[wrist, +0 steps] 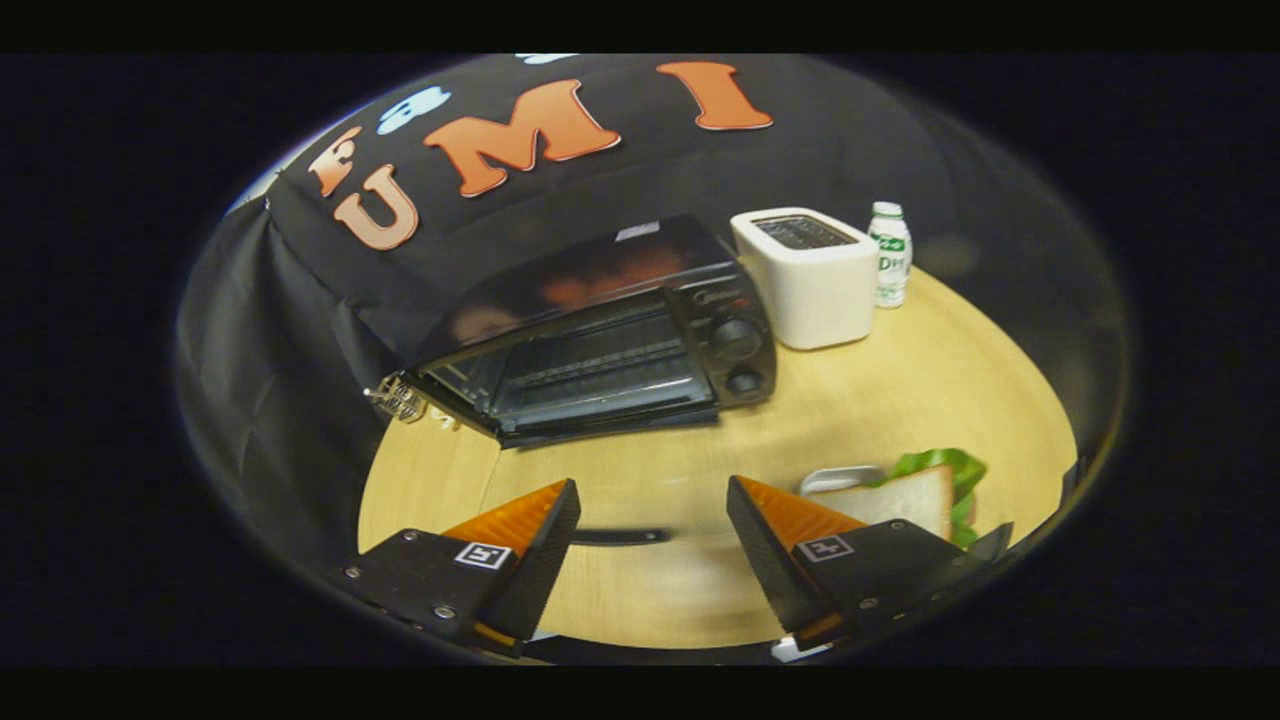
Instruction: Open the toaster oven, put the food inside, and close the toaster oven door.
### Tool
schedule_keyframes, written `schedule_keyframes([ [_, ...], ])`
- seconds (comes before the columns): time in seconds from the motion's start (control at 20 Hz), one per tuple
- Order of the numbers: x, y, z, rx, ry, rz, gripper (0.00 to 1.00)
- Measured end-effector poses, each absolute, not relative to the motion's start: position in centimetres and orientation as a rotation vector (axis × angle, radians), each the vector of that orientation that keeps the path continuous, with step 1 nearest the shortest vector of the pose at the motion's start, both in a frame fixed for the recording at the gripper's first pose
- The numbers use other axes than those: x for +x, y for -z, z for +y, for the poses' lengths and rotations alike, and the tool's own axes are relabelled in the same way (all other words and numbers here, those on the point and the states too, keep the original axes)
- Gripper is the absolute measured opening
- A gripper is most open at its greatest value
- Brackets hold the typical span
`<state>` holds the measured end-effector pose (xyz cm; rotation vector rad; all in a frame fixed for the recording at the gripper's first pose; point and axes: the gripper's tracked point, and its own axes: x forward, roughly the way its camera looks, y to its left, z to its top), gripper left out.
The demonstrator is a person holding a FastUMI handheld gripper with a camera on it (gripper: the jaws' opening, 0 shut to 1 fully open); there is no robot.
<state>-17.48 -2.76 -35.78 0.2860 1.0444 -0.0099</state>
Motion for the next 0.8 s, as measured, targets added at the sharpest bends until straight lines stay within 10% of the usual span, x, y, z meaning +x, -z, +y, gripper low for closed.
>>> schedule_keyframes([
  [0.8,-23.7,39.1,-16.8,0.179,0.155,1.174,0.95],
])
